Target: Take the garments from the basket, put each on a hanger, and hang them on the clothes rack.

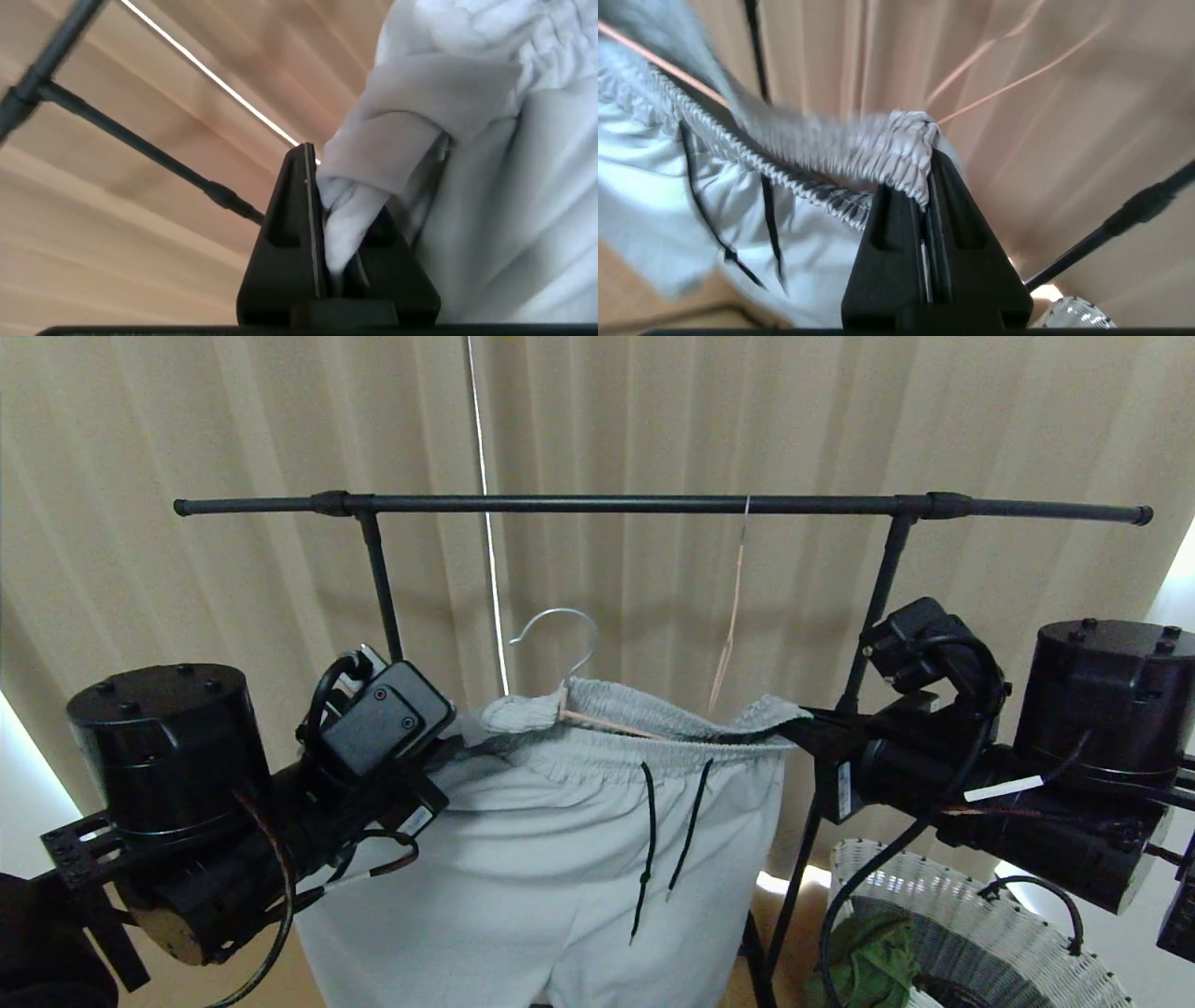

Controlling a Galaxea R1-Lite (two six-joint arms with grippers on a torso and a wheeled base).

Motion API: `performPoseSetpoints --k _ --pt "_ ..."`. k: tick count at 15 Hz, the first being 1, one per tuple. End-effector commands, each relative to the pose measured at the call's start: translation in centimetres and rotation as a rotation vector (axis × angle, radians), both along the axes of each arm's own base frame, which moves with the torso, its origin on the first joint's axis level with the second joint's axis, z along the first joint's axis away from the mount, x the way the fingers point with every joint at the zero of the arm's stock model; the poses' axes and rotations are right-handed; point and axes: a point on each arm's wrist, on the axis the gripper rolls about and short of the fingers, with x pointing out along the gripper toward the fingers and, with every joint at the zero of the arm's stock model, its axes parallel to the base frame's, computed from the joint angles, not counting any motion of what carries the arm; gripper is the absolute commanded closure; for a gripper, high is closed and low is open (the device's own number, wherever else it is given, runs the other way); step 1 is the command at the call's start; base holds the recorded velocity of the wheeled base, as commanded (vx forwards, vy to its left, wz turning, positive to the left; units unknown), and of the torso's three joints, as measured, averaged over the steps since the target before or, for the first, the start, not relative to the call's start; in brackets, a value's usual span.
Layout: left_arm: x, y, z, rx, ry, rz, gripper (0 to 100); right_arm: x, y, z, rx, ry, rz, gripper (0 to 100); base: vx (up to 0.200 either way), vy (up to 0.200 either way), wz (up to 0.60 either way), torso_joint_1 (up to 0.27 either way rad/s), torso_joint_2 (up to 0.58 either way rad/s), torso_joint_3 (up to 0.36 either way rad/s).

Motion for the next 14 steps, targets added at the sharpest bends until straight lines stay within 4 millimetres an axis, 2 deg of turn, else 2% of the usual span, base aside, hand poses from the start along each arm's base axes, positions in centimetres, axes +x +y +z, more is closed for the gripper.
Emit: performPoseSetpoints --k 1,8,9,12,14 --pt "0.2 -0.2 -0.5 0.007 0.015 -0.005 100 -0.2 0.4 0.2 0.003 -0.006 0.018 100 0.0 0.0 0.0 0.0 0.0 0.0" --pt "0.6 -0.8 1.0 -0.23 0.013 0.043 100 -0.4 0.0 -0.9 -0.021 0.031 0.013 100 0.0 0.0 0.0 0.0 0.0 0.0" --pt "0.5 -0.9 1.0 -0.24 0.014 0.038 100 -0.4 0.0 -0.9 -0.022 0.032 0.013 0 0.0 0.0 0.0 0.0 0.0 0.0" --pt "0.3 -1.3 1.2 -0.274 0.018 0.024 100 -0.3 0.1 -0.7 -0.017 0.021 0.012 0 0.0 0.0 0.0 0.0 0.0 0.0" --pt "0.9 -1.7 1.6 -0.294 0.009 0.028 100 -0.2 0.2 -0.4 -0.05 -0.01 0.023 0 0.0 0.0 0.0 0.0 0.0 0.0"
